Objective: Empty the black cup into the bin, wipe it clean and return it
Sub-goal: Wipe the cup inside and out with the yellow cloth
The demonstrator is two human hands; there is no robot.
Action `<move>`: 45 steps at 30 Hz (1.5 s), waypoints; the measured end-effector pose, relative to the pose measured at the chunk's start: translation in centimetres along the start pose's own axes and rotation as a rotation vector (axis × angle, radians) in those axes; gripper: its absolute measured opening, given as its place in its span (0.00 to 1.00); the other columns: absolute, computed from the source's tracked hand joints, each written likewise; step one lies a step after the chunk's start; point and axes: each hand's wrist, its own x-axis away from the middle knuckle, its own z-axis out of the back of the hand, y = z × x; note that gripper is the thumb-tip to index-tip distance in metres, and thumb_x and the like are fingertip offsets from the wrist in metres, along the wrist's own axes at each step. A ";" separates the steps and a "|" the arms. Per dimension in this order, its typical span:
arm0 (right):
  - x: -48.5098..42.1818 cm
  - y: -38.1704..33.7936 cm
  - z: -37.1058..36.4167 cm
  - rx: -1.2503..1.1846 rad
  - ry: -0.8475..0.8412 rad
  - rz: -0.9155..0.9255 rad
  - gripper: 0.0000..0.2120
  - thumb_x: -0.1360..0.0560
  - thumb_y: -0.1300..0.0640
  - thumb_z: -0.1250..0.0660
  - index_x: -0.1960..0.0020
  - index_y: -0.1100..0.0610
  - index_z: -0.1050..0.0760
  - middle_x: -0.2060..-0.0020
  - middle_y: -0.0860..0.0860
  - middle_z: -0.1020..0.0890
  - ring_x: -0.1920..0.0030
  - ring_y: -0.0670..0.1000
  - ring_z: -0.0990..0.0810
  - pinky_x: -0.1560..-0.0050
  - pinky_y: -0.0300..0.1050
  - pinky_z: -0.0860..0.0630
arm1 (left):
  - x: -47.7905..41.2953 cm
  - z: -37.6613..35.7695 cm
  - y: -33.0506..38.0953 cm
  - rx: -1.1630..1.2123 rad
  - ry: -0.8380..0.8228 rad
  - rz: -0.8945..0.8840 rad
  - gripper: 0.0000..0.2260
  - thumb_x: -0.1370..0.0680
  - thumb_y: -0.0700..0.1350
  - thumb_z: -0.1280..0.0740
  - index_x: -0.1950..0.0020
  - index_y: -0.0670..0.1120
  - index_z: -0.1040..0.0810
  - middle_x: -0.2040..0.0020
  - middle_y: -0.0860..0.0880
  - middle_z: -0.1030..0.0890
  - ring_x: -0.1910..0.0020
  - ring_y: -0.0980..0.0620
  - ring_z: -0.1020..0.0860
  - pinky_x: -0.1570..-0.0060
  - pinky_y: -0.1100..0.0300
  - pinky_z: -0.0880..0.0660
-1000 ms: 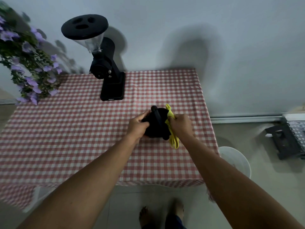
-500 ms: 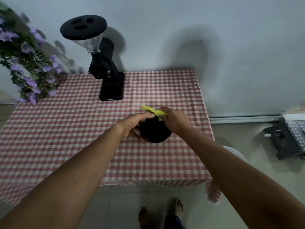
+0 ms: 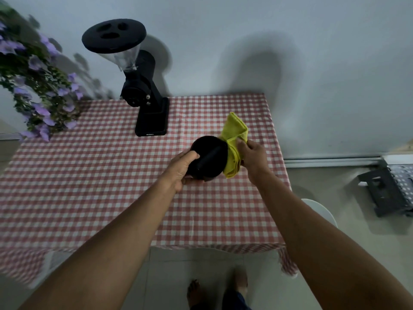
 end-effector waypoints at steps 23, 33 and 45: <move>0.1 -0.2 -1.3 0.430 -0.038 0.352 0.13 0.19 0.57 0.39 0.38 0.58 0.22 0.61 0.45 0.19 0.61 0.42 0.22 0.60 0.38 0.28 | 0.1 0.6 0.2 -0.100 -0.142 0.070 0.19 0.23 0.56 0.30 0.36 0.48 0.23 0.42 0.41 0.21 0.43 0.40 0.20 0.50 0.40 0.17; 0.0 -0.9 -1.4 0.595 -0.280 0.295 0.14 0.18 0.53 0.42 0.38 0.58 0.24 0.56 0.50 0.18 0.54 0.52 0.20 0.52 0.48 0.24 | 0.0 1.0 -0.4 -0.106 -0.135 0.036 0.17 0.22 0.54 0.32 0.36 0.48 0.23 0.38 0.40 0.21 0.39 0.37 0.21 0.42 0.33 0.21; 1.6 0.3 -2.8 0.565 -0.136 -0.170 0.09 0.24 0.62 0.37 0.63 0.61 0.29 0.70 0.54 0.25 0.71 0.51 0.27 0.75 0.41 0.30 | 0.5 -0.6 -0.9 0.070 0.040 -0.218 0.19 0.21 0.44 0.32 0.30 0.53 0.23 0.36 0.47 0.19 0.40 0.41 0.19 0.57 0.48 0.16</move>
